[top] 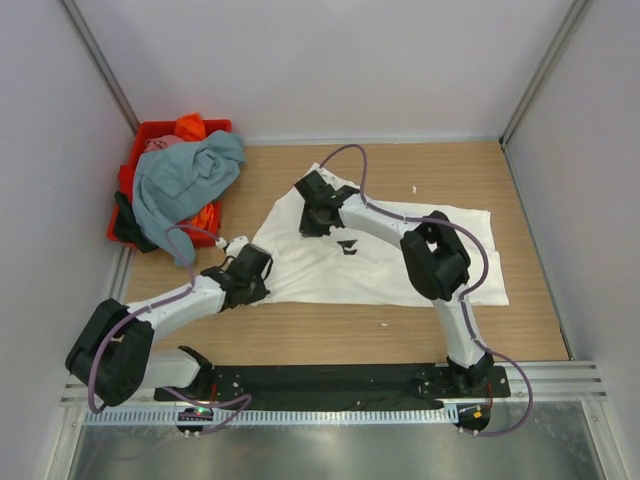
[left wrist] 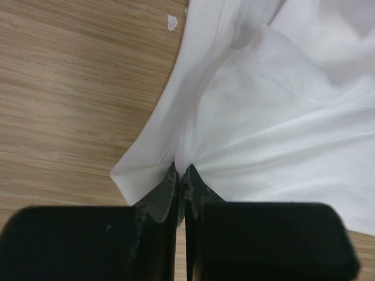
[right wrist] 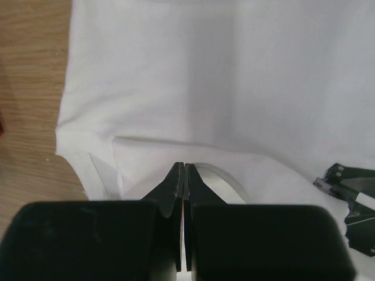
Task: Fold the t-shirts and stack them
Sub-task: Fold the tshirt
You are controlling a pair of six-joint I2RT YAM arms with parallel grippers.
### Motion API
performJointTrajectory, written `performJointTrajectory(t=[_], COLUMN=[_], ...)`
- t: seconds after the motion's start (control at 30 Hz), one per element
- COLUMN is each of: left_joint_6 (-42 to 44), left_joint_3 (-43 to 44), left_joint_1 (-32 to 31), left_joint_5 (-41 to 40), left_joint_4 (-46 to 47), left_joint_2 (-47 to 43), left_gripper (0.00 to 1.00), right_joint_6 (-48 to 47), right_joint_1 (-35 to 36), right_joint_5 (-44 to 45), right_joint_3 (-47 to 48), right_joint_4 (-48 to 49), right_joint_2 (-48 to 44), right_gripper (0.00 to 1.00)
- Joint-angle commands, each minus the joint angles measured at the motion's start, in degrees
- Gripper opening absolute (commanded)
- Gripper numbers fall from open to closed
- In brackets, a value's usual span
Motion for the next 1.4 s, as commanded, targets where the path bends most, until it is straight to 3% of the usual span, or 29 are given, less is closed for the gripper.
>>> performJointTrajectory(t=[0.0, 0.17, 0.23, 0.27, 0.37, 0.47, 0.5, 0.53, 0.6, 0.63, 0.77, 0.87, 1.1, 1.23, 1.37], left_joint_6=[-1.07, -1.77, -1.86, -1.95, -2.12, -2.48, -2.91, -3.00, -3.44, -3.79, -3.27, -1.43, 2.80, 2.80, 3.24], left_joint_3=[-2.52, -3.04, -2.96, -2.87, -2.96, -2.34, -2.17, -2.08, -1.29, -0.85, 4.93, 8.98, 12.43, 12.16, 12.42], left_joint_1=[-0.19, -0.28, -0.28, -0.28, -0.28, -0.54, -0.63, -0.80, -1.50, -1.86, -3.35, -3.44, -3.62, -3.53, -3.53], left_joint_5=[1.12, 1.30, 1.48, 1.48, 1.48, 1.48, 1.22, 1.04, 0.08, -0.54, -6.85, -8.62, -2.06, 1.91, 2.36], left_joint_4=[-1.90, -2.60, -2.95, -2.96, -3.31, -4.80, -6.19, -6.90, -9.70, -10.85, -16.83, -19.13, -9.31, -2.35, 1.17], left_joint_2=[-1.94, -2.74, -2.56, -2.65, -2.82, -3.70, -4.31, -4.84, -7.56, -8.62, -12.67, -12.94, -4.34, 4.18, 10.70], left_gripper=[0.02, 0.02, 0.02, 0.02, 0.04, 0.21, 0.42, 0.51, 0.64, 0.66, 0.69, 0.67, 0.56, 0.53, 0.52], right_joint_6=[0.13, -0.14, -0.75, -1.01, -2.33, -4.53, -4.97, -5.41, -7.25, -7.87, -10.85, -10.60, -7.44, -8.22, -9.28], right_joint_1=[-2.94, -6.19, -6.90, -7.43, -8.48, -9.10, -9.62, -9.98, -10.77, -11.03, -11.47, -12.44, -22.62, -30.18, -36.16], right_joint_5=[0.09, -1.76, -3.07, -3.17, -3.78, -2.91, -1.77, -0.37, 1.92, 3.15, 10.35, 10.46, 2.65, -2.89, -8.08], right_joint_3=[4.48, 7.03, 8.26, 8.79, 10.81, 12.13, 11.87, 11.26, 8.28, 7.05, -6.10, -17.34, -42.95, -50.87, -53.08], right_joint_4=[0.79, 0.35, 0.09, -0.52, -1.84, -3.51, -3.95, -4.04, -4.13, -4.30, -3.00, -1.41, 3.86, 7.55, 10.10], right_joint_2=[-0.26, 2.64, 4.22, 4.75, 5.63, 3.71, 2.57, -0.14, -3.75, -5.51, -19.28, -28.68, -44.79, -45.35, -41.66], right_gripper=[0.01, 0.01, 0.24, 0.41, 0.59, 0.62, 0.63, 0.64, 0.66, 0.66, 0.71, 0.73, 0.74, 0.73, 0.73])
